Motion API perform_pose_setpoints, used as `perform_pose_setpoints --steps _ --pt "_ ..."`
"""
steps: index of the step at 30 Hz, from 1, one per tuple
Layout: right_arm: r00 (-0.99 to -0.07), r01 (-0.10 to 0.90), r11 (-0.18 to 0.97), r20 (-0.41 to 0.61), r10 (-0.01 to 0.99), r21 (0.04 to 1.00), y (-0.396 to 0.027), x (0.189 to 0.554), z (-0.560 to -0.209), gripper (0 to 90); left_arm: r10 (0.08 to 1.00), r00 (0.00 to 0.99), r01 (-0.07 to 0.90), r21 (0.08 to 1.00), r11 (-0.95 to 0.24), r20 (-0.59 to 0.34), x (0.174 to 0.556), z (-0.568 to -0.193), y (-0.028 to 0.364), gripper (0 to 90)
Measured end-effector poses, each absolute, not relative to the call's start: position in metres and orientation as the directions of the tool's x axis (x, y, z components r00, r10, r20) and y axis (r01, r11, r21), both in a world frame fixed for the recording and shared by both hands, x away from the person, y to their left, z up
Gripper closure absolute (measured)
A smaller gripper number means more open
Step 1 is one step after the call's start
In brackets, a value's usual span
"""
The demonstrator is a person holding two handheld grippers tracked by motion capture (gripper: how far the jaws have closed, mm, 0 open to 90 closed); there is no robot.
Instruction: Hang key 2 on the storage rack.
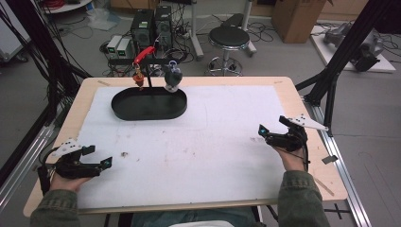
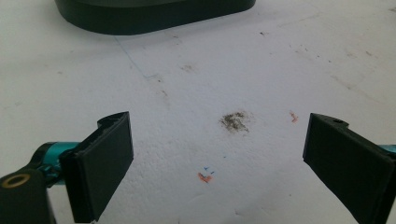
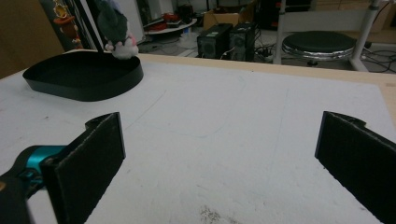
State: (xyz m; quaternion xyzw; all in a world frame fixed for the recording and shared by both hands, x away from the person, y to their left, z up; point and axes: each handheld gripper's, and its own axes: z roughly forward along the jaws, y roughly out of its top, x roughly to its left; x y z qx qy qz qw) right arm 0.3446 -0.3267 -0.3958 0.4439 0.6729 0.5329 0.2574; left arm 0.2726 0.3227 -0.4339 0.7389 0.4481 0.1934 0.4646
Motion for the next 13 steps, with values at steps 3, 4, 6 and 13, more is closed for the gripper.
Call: perform_pose_setpoints --steps 3,4,6,13 --pt "-0.475 0.328 0.053 0.116 0.872 0.943 -0.329 0.34 -0.403 0.5 0.842 0.524 0.482 0.86 -0.165 -0.132 0.273 -0.434 0.323 9.0" --pt "-0.477 0.326 0.059 0.11 0.872 0.944 -0.33 0.339 -0.405 0.5 0.841 0.524 0.482 0.86 -0.164 -0.133 0.273 -0.434 0.323 9.0" --pt "-0.475 0.32 0.077 0.089 0.875 0.944 -0.331 0.337 -0.408 0.5 0.842 0.522 0.484 0.86 -0.162 -0.135 0.273 -0.434 0.323 8.9" --pt "-0.48 0.323 0.091 0.08 0.873 0.942 -0.329 0.335 -0.409 0.5 0.84 0.527 0.483 0.859 -0.169 -0.13 0.274 -0.435 0.323 9.0"
